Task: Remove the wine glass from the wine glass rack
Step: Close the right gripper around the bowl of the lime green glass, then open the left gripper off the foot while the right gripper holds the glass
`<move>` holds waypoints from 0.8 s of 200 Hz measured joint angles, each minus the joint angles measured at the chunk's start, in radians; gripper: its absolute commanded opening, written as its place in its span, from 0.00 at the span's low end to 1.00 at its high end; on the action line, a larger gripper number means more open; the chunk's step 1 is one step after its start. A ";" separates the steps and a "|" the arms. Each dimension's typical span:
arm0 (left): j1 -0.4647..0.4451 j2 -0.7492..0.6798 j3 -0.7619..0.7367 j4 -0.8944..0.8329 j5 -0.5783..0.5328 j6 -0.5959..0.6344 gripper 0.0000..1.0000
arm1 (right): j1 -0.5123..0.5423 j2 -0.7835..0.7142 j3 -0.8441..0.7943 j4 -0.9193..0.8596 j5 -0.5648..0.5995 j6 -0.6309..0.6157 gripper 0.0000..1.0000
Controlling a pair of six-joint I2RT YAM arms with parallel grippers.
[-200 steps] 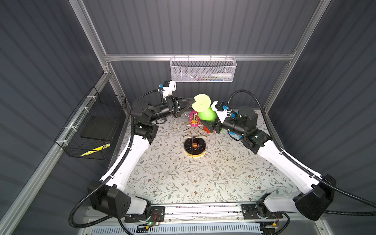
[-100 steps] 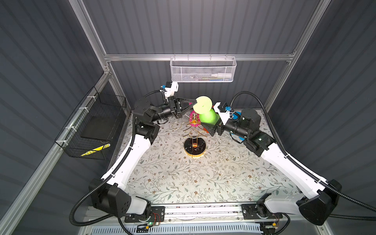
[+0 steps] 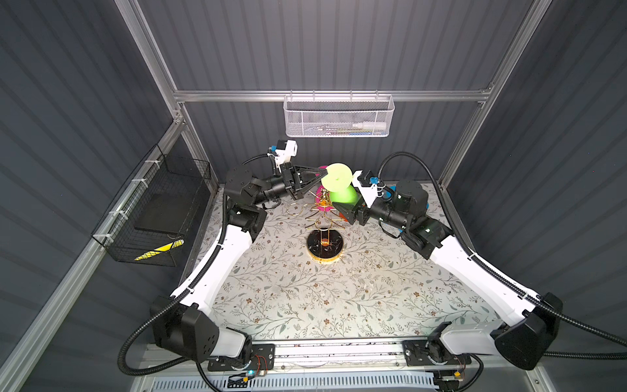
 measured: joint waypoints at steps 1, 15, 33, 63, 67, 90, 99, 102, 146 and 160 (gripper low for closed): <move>0.000 0.000 0.000 0.000 0.000 0.000 0.00 | 0.000 0.000 0.000 0.000 0.000 0.000 0.78; 0.000 0.000 0.000 0.004 0.000 -0.006 0.00 | 0.002 -0.002 0.000 0.000 0.000 0.000 0.77; 0.000 0.002 0.000 0.017 0.000 -0.010 0.13 | 0.003 -0.009 0.000 -0.004 0.006 0.001 0.75; 0.000 0.002 0.002 0.037 -0.011 0.015 0.36 | 0.013 -0.048 -0.002 -0.044 0.020 0.024 0.72; 0.000 0.002 0.004 0.032 -0.012 0.024 0.38 | 0.013 -0.056 -0.002 -0.053 0.022 0.026 0.72; 0.000 0.000 0.023 -0.011 -0.021 0.099 0.47 | 0.016 -0.118 -0.010 -0.114 0.032 0.055 0.70; 0.000 -0.004 0.029 -0.040 -0.028 0.142 0.48 | 0.016 -0.145 -0.016 -0.141 0.039 0.070 0.70; 0.000 -0.006 0.032 -0.058 -0.034 0.169 0.48 | 0.016 -0.156 -0.018 -0.155 0.043 0.074 0.70; 0.000 -0.047 0.040 -0.255 -0.122 0.492 0.51 | 0.016 -0.285 -0.026 -0.341 0.080 0.156 0.67; 0.000 -0.062 0.039 -0.307 -0.161 0.610 0.51 | 0.017 -0.311 -0.026 -0.405 0.091 0.180 0.66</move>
